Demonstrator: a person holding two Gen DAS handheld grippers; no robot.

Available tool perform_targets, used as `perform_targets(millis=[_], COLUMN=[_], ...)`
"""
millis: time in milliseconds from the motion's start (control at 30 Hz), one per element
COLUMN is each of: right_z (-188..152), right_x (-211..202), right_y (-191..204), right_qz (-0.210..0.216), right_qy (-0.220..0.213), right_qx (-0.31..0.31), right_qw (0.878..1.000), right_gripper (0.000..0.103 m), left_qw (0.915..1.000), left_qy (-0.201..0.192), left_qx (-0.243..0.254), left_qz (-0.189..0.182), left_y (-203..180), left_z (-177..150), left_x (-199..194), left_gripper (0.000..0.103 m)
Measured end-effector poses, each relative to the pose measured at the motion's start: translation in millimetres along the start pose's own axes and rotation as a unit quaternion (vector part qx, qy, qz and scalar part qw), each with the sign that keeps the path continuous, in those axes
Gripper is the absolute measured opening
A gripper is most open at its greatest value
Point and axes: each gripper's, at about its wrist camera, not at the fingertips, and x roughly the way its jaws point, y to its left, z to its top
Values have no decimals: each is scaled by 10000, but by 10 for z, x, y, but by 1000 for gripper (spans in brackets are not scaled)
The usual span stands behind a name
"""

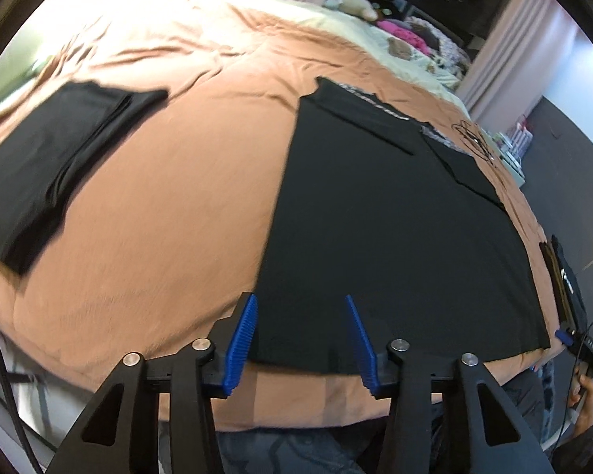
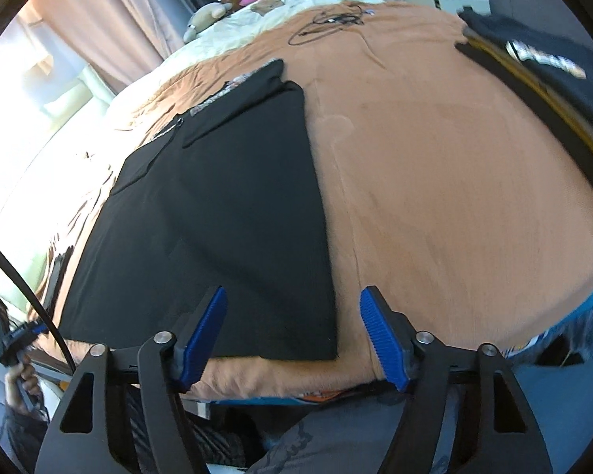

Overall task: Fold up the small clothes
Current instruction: 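Move both tools toward the shirt hem, then close both tools on the black shirt's hem edge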

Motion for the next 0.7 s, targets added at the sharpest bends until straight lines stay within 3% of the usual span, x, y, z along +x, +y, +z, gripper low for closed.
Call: perform_targets(millis=[267,400,700], right_z=[-94,-130,-304], right_x=[142,149,213], right_y=[-247,-371,-650], right_qz=[312,501,1489], right_qy=[168,85,-90], right_qx=[498,801,1770], right_qw=[9981,9955,9728], right_gripper=[66,66,66], left_qw=[9972,9951,9744], left_qy=[331,291,370], left_qx=[-621,-842,-1769], left_qz=[-264,-427,-1338], left_y=[321,366,457], left_z=[-186,-210,-298], left_x=[190,201,242], left_gripper=[47,47,47])
